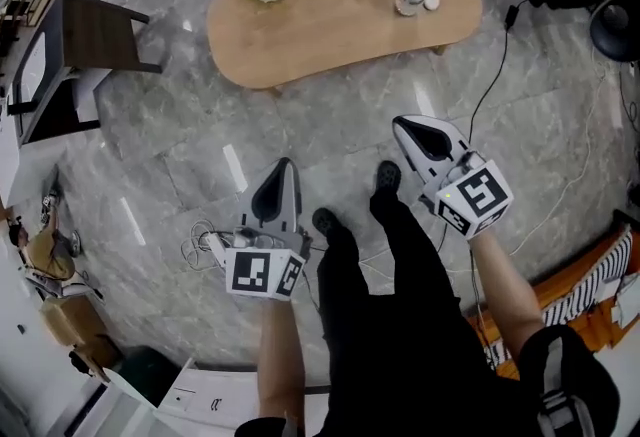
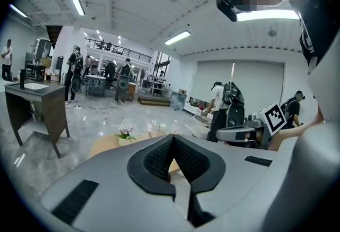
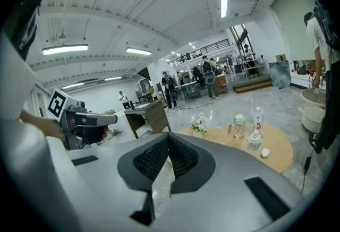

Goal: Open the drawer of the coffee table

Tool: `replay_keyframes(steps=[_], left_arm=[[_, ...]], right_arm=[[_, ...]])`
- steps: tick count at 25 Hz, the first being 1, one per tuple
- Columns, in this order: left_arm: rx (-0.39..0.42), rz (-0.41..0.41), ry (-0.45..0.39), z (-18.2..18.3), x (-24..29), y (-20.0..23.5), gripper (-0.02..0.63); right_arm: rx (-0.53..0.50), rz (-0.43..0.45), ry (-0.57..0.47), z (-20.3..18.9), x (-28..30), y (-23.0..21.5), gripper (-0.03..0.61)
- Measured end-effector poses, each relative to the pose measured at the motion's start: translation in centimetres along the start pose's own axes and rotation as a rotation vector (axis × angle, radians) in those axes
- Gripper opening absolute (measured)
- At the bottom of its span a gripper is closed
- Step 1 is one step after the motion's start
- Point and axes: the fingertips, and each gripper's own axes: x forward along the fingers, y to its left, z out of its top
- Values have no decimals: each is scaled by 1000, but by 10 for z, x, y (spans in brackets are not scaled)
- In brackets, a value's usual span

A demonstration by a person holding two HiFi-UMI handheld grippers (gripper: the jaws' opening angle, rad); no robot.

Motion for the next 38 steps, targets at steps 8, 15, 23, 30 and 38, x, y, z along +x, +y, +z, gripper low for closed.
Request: replay_keyframes(steps=[8,15,23,30,38], left_arm=[[74,-7,5,-93,70,72,3],[91,33,16,-221,122,163,3],[86,72,-41,-333,182,237,3],[141,54,-60,-397,222,281,3],[140,78,-113,-424,244,330,3]], right_arm=[[-20,-7,-16,-95,76,-37,12],[-80,-29,-22,-208,148,-70,12],[-186,-54,-24,-318,212,-111,12],[-200,-62,-42,-376,251,-156,12],[-293,-112,-34,-407,282,-198,12]])
